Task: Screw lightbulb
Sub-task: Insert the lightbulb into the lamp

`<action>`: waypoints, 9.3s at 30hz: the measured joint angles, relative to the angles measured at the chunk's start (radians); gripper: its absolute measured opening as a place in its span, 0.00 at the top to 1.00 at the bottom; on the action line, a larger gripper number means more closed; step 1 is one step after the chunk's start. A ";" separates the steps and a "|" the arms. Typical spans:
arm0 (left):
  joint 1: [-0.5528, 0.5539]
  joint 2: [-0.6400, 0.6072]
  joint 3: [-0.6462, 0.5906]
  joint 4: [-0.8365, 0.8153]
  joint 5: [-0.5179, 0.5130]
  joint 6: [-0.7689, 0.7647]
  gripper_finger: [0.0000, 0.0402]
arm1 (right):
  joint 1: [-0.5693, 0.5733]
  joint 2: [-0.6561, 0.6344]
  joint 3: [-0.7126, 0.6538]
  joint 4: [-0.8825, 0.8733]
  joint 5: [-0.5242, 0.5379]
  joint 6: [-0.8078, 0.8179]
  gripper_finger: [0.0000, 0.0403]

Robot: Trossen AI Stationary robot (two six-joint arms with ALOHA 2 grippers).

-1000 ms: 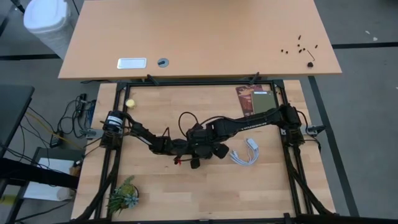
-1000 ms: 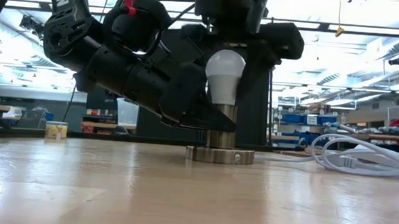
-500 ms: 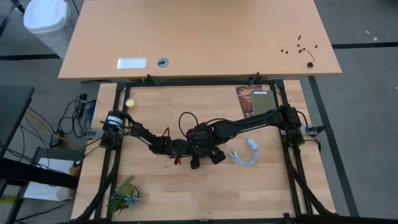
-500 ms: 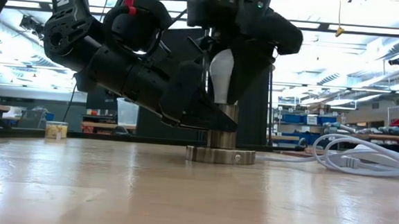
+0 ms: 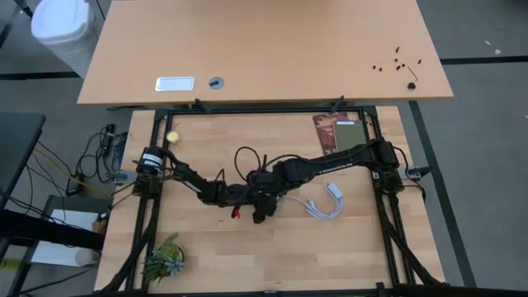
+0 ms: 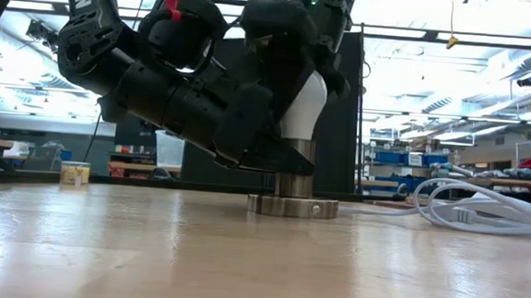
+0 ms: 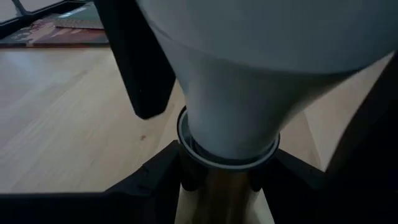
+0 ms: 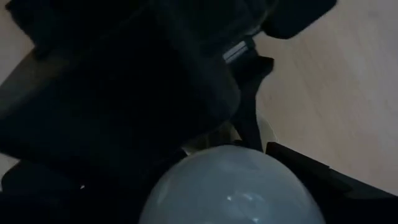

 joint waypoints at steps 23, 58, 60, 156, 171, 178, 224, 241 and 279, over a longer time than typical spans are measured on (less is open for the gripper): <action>0.001 0.000 0.000 -0.001 -0.001 -0.004 0.52 | -0.004 -0.028 0.002 -0.023 -0.015 -1.044 0.18; -0.001 0.000 0.001 0.002 0.011 -0.003 0.52 | -0.028 0.003 0.003 -0.070 0.012 0.070 0.36; -0.001 0.000 0.001 0.002 0.010 -0.004 0.52 | -0.036 -0.003 0.002 -0.064 -0.016 0.054 0.36; -0.003 0.000 0.000 0.000 0.011 0.009 0.52 | 0.107 -0.445 -0.799 0.887 0.144 -0.245 0.23; -0.001 0.001 0.000 0.001 -0.005 0.003 0.52 | 0.157 -0.444 -0.799 0.805 0.304 -0.179 0.23; -0.001 0.001 0.000 0.005 0.024 0.013 0.52 | 0.101 -0.444 -0.799 0.857 0.218 -0.181 0.23; -0.004 0.000 0.000 0.010 0.037 0.034 0.52 | 0.057 -0.406 -0.635 0.631 0.098 -0.456 0.07; -0.004 0.000 0.000 -0.001 0.034 0.034 0.52 | 0.028 -0.102 -0.176 0.167 0.077 -0.562 0.07; -0.004 0.000 0.001 0.005 0.035 0.006 0.52 | -0.012 0.043 0.088 -0.138 -0.012 -0.217 0.34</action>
